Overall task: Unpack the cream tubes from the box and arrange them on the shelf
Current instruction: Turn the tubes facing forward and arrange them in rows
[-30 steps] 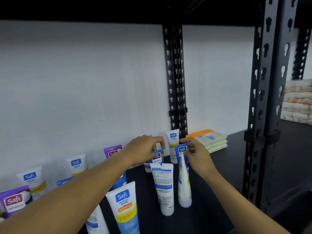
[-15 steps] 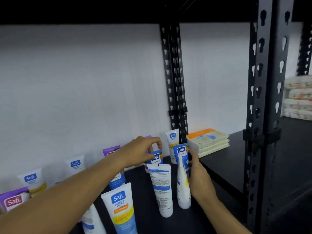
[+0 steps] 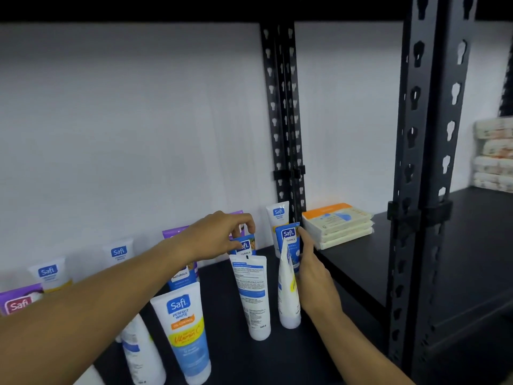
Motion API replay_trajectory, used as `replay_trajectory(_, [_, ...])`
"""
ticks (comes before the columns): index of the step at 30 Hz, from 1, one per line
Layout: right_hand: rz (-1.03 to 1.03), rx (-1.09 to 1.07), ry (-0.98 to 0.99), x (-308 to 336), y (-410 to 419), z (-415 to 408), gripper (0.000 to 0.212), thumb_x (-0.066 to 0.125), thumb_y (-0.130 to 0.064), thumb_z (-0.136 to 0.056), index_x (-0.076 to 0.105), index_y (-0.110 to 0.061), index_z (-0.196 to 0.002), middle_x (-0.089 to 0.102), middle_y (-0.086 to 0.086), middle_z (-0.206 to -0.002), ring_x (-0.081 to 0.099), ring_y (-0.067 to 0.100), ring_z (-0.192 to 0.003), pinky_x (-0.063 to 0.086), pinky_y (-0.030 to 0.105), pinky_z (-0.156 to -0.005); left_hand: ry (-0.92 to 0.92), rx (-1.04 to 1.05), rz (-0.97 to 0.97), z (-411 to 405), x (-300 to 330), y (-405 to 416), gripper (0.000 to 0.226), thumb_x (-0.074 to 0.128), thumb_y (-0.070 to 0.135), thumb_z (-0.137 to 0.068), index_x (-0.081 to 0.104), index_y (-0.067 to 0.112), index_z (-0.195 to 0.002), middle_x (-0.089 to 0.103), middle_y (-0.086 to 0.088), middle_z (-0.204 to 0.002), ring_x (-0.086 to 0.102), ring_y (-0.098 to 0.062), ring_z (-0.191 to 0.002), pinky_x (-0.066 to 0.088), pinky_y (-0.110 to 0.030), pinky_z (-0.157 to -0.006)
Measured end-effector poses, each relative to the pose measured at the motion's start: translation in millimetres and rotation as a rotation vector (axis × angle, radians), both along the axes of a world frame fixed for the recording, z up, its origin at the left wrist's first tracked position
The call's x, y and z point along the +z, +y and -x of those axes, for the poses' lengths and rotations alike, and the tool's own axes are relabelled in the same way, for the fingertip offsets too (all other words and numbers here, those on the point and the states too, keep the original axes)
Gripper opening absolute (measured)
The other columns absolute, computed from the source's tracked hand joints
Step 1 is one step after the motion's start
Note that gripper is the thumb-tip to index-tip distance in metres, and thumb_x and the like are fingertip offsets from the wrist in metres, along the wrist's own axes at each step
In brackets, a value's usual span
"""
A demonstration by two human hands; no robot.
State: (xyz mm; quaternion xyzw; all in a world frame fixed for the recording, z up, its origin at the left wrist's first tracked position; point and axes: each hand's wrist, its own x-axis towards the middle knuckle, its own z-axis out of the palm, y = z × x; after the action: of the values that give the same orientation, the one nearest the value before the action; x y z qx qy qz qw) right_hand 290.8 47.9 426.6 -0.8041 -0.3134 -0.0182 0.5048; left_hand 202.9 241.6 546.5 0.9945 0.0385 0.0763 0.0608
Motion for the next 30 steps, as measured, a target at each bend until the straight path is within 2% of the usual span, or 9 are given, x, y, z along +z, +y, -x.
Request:
replay_trajectory(6, [-0.024,0.045,0.0,0.1,-0.5,-0.8,0.072,0.048,-0.034,-0.098,0.001,-0.053,-0.15,0.051,-0.002,-0.137,0.056,0.021,-0.118,0.048,0.048,-0.096,-0.003,0.035,0.003,3.6,0.4,0.4,0.03,0.067,0.023,-0.092,0.054,0.033,-0.117,0.069,0.005,-0.113,0.067,-0.011,-0.09,0.057,-0.027,-0.078])
replay_trajectory(13, [-0.051,0.06,0.002,-2.0,-1.0,-2.3,0.071,0.049,-0.035,-0.098,0.004,-0.052,-0.15,0.051,-0.003,-0.136,0.056,0.018,-0.118,0.047,0.043,-0.094,0.005,0.06,0.021,8.3,3.7,0.6,0.027,0.065,0.023,-0.093,0.057,0.028,-0.118,0.07,0.004,-0.117,0.068,-0.011,-0.097,0.058,-0.032,-0.081])
replay_trajectory(19, [-0.043,0.06,0.009,-2.4,0.4,-2.7,0.069,0.046,-0.037,-0.098,0.003,-0.054,-0.149,0.05,-0.003,-0.137,0.055,0.018,-0.119,0.046,0.045,-0.097,0.0,0.053,0.046,10.5,4.4,0.2,0.026,0.062,0.019,-0.095,0.058,0.025,-0.119,0.071,0.002,-0.113,0.069,-0.009,-0.094,0.045,-0.013,-0.063])
replay_trajectory(24, [-0.038,0.052,0.008,-1.7,1.2,-2.2,0.071,0.048,-0.033,-0.099,0.002,-0.055,-0.148,0.05,-0.005,-0.139,0.054,0.017,-0.121,0.047,0.047,-0.099,-0.013,0.056,0.046,10.3,3.2,-1.0,0.025,0.062,0.018,-0.095,0.058,0.025,-0.119,0.07,0.001,-0.113,0.068,-0.01,-0.095,0.044,-0.012,-0.063])
replay_trajectory(30, [-0.058,0.062,0.017,-2.6,3.1,-3.7,0.068,0.046,-0.04,-0.099,0.001,-0.058,-0.147,0.049,-0.005,-0.14,0.055,0.016,-0.12,0.047,0.05,-0.1,-0.022,0.069,0.039,9.7,1.3,-0.1,0.025,0.062,0.02,-0.095,0.058,0.026,-0.119,0.071,0.002,-0.112,0.068,-0.009,-0.092,0.046,-0.013,-0.064])
